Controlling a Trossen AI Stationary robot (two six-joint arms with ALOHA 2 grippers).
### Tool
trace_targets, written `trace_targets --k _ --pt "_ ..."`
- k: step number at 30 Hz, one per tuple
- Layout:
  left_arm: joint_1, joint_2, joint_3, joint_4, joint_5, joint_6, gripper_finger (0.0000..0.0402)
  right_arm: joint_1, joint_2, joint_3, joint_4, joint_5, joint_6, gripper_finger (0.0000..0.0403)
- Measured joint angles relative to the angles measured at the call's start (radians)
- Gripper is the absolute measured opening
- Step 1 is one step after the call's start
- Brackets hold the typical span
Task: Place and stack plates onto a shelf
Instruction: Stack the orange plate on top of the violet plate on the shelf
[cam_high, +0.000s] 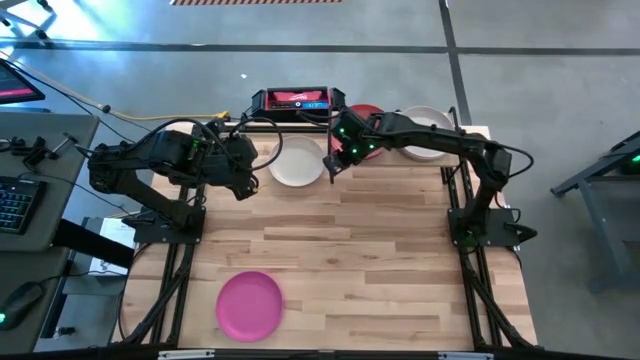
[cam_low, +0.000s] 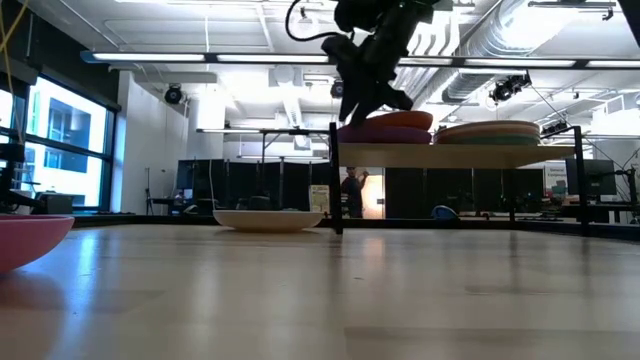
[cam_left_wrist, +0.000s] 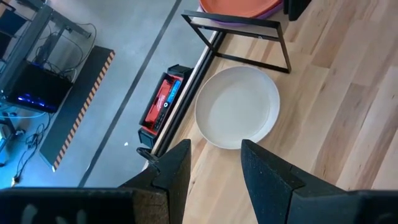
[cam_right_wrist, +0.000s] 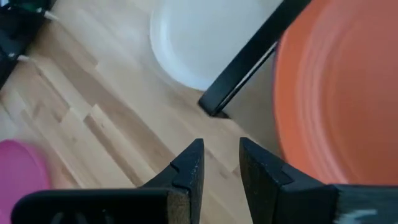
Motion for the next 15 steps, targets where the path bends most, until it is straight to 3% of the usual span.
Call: trace_targets --k 5,15 --pt "0.0 0.0 0.0 0.0 0.0 0.0 0.0131 -0.001 0.002 0.0 -0.002 0.058 0.014 0.008" --pt "0.0 0.0 0.0 0.0 0.0 0.0 0.0131 -0.019 0.002 0.0 -0.076 0.069 0.041 0.008"
